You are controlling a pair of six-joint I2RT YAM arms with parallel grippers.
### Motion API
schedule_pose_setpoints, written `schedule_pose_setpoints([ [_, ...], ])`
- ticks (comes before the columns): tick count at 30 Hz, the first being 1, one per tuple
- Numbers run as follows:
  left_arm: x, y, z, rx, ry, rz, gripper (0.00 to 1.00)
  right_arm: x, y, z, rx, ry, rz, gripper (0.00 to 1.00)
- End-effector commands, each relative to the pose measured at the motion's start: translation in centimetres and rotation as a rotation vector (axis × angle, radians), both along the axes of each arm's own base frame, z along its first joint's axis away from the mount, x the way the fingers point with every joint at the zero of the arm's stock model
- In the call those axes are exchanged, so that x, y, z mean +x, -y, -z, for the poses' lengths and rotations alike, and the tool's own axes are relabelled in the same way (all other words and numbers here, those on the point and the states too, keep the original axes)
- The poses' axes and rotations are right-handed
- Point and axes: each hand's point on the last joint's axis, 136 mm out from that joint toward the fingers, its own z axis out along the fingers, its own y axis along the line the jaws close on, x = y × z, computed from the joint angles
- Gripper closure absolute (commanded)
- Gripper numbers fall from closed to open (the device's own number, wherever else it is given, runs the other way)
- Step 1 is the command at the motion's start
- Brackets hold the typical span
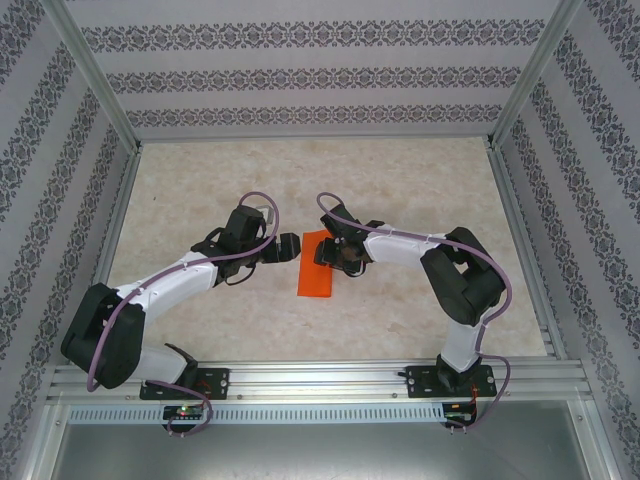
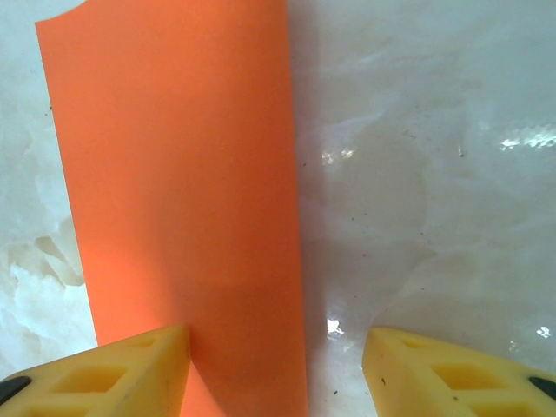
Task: Fold a paper plane with a square sheet of paper (pick it up from the middle)
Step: Hold the square sheet of paper at the center of the table.
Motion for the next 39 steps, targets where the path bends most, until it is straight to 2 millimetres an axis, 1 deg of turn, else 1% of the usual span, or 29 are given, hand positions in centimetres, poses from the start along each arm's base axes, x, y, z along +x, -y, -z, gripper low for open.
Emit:
schedule_pose_setpoints([
  [1,0.4,1.0,-1.0,-0.020,0.020,0.024,0.10,-0.3,0.7,2.6,-0.058,-0.040,-0.015,0.42],
  [13,0.3,1.1,-0.9,-0.024,0.013,0.031,0.09,-0.8,1.2,3.6,-0.096,-0.064,-0.013,0.42],
  [17,0.3,1.4,-0.9,-0.035,0.009,0.039,0.13,-0.9,1.4,4.0,-0.105,-0.071,-0.007,0.43],
  [19,0.3,1.6,-0.8,-0.043,0.004,0.047,0.23,-0.9,1.5,4.0,-0.106,-0.072,-0.002,0.43],
  [22,0.3,2.0,-0.5,-0.053,-0.013,0.054,0.33,-0.9,1.5,4.0,-0.108,-0.070,-0.006,0.43],
  [25,0.4,2.3,0.2,-0.057,-0.046,0.055,0.51,-0.9,1.6,4.0,-0.112,-0.071,-0.004,0.43],
  [26,0.4,2.7,0.5,-0.062,-0.064,0.063,0.59,-0.9,1.6,4.1,-0.112,-0.073,-0.004,0.43],
  [29,0.7,3.6,1.4,-0.081,-0.118,0.077,0.91,-1.0,1.6,4.1,-0.112,-0.072,-0.003,0.43],
  [30,0.8,4.0,1.7,-0.092,-0.135,0.084,0.96,-0.9,1.6,4.2,-0.112,-0.070,-0.002,0.43],
  [31,0.9,4.3,2.0,-0.098,-0.150,0.086,0.99,-0.9,1.6,4.3,-0.113,-0.074,0.000,0.43],
  [32,1.0,4.6,2.3,-0.105,-0.166,0.089,1.00,-0.9,1.6,4.3,-0.112,-0.075,-0.001,0.43],
  [36,1.5,6.0,3.2,-0.151,-0.215,0.108,1.00,-0.9,1.4,4.5,-0.111,-0.078,-0.001,0.43],
  [39,1.7,6.6,4.1,-0.163,-0.247,0.112,1.00,-0.9,1.4,4.5,-0.109,-0.080,0.000,0.43],
])
